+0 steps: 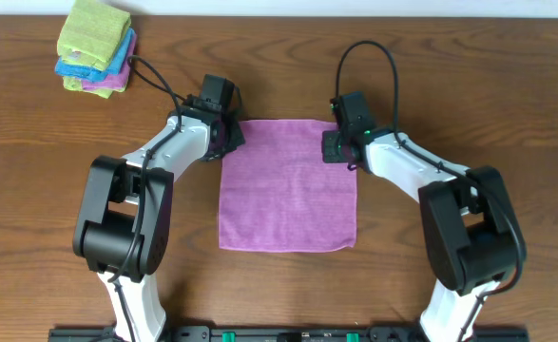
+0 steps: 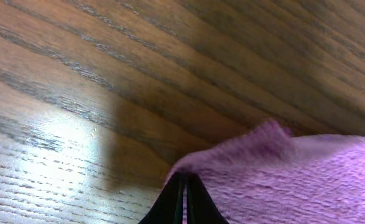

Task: Fold the cloth
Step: 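Release the top corners and move both grippers to the bottom edge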

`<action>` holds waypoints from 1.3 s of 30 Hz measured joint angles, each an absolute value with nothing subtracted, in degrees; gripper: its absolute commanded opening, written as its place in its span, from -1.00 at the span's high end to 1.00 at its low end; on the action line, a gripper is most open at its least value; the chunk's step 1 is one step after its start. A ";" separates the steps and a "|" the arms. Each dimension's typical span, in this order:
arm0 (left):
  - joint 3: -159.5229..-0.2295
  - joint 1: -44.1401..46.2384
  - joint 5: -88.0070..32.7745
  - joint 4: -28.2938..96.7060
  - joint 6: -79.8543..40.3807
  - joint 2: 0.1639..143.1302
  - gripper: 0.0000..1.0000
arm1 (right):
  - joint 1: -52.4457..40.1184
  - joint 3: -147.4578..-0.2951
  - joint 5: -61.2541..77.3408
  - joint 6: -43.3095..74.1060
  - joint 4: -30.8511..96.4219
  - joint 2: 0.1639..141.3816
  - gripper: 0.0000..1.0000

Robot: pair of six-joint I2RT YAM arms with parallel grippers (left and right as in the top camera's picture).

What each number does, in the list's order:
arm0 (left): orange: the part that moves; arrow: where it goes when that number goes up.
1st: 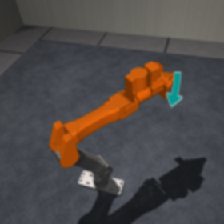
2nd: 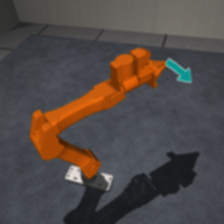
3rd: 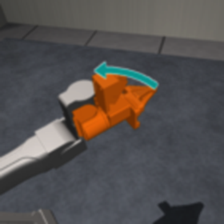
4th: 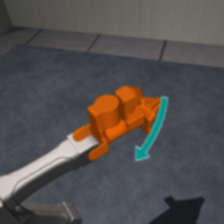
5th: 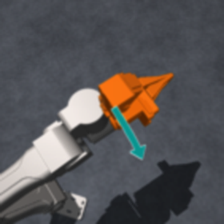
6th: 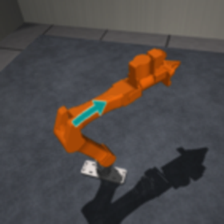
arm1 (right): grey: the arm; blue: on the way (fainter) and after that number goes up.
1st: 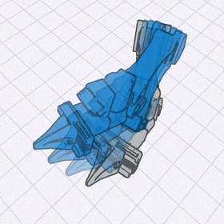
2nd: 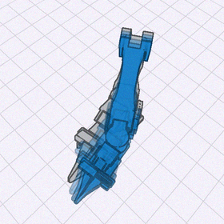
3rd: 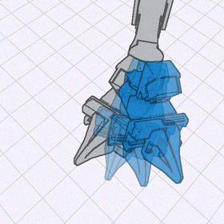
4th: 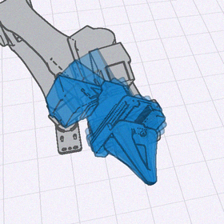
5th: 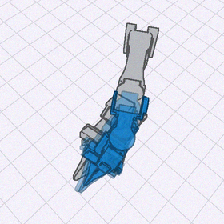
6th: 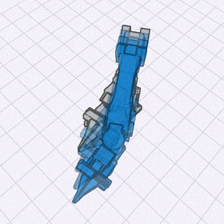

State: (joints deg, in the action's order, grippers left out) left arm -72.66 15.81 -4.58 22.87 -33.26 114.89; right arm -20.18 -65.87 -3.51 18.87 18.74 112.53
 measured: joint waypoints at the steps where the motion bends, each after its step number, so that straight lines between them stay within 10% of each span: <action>1: -72.66 15.81 -4.60 22.87 -33.12 114.89 0.89 | -20.14 -65.87 -3.53 18.87 18.74 112.51 0.97; 16: -72.66 15.81 -7.14 24.95 -29.89 109.21 0.89 | -19.88 -71.20 -3.66 18.79 30.72 99.98 0.97; 26: -73.21 15.81 -6.39 48.36 -26.13 88.40 0.88 | -19.66 -71.29 -1.69 18.85 55.51 79.81 0.97; 39: -47.81 15.81 -14.00 42.50 -25.08 56.80 0.89 | -19.62 -43.99 15.51 23.16 53.34 45.78 0.98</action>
